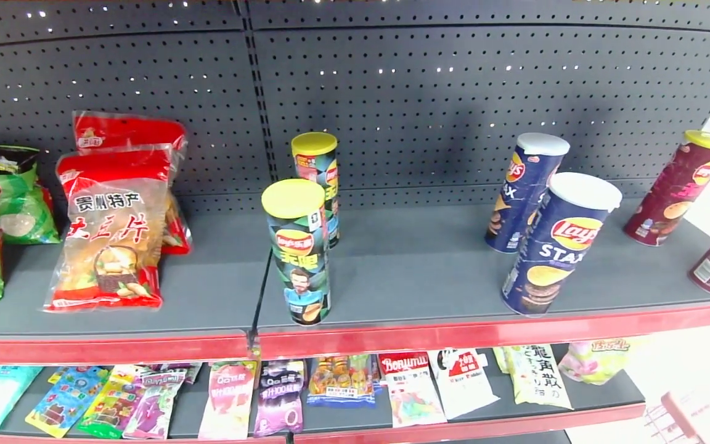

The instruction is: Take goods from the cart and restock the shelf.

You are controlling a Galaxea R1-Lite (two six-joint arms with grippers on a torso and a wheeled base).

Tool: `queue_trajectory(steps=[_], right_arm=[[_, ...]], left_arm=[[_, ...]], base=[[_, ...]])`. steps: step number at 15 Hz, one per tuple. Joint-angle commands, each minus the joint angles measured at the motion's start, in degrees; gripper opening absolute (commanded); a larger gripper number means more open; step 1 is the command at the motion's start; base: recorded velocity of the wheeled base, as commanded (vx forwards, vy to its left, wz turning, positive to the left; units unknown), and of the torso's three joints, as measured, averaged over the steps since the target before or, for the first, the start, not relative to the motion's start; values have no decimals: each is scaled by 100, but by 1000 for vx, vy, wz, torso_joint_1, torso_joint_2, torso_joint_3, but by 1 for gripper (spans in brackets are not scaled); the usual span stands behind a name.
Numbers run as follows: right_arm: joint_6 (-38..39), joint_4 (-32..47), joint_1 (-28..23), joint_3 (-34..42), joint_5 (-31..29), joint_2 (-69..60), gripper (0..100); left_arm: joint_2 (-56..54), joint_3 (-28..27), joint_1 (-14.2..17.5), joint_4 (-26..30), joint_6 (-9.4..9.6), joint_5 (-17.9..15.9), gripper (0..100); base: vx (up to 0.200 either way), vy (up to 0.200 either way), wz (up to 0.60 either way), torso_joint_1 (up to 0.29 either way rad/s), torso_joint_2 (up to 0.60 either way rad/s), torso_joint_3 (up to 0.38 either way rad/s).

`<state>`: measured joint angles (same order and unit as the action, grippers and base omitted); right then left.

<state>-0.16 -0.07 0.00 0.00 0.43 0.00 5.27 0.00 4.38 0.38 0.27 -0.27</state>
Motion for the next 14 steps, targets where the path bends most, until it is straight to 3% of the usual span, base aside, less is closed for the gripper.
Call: queue_trajectory(steps=[1, 8, 14], right_arm=[[-2, -1, 0, 0, 1, 0, 100], [7, -1, 0, 0, 1, 0, 100], [-2, -1, 0, 0, 1, 0, 100]], left_arm=[[1, 0, 2, -3, 0, 0, 100], [1, 0, 2, -3, 0, 0, 100], [1, 0, 2, -3, -9, 9, 100]], base=[[0, -200, 0, 7, -2, -2], [0, -200, 0, 4, 0, 3], [0, 0, 0, 0, 0, 0]])
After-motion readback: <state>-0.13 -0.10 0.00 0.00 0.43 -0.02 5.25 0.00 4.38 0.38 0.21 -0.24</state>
